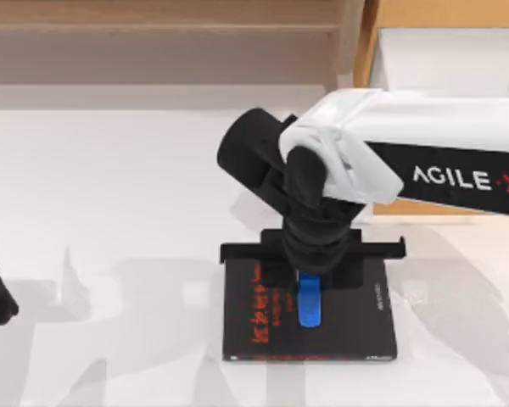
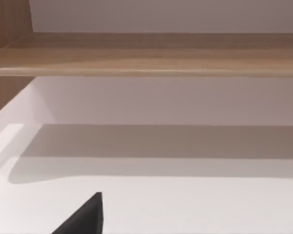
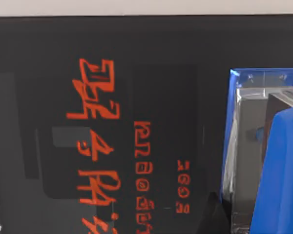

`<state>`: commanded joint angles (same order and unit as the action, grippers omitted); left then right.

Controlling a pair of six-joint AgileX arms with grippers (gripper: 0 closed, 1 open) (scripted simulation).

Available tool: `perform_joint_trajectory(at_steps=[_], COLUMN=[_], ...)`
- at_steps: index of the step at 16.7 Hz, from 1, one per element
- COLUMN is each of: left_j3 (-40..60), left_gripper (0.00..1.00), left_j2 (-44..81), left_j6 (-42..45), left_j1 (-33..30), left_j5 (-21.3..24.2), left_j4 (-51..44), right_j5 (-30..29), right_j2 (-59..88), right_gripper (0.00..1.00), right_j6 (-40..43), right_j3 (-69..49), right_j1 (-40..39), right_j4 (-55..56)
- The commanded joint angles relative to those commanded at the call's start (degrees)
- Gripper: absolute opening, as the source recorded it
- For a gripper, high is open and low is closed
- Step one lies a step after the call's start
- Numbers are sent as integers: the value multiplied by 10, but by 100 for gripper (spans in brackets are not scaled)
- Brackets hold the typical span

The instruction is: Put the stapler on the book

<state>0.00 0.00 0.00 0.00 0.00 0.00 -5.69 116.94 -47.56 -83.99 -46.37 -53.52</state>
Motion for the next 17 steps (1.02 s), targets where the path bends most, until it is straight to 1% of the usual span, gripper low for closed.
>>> perform_joint_trajectory(at_steps=[11, 12, 17], left_j3=[0, 0, 0], left_gripper=[100, 100, 100], left_j2=[0, 0, 0], left_j6=[0, 0, 0], left_j1=[0, 0, 0], left_j5=[0, 0, 0], left_j4=[0, 0, 0], right_j5=[0, 0, 0], right_j2=[0, 0, 0], right_gripper=[98, 100, 100], right_j6=[0, 0, 0], right_j3=[0, 0, 0], right_j1=[0, 0, 0], right_j4=[0, 0, 0])
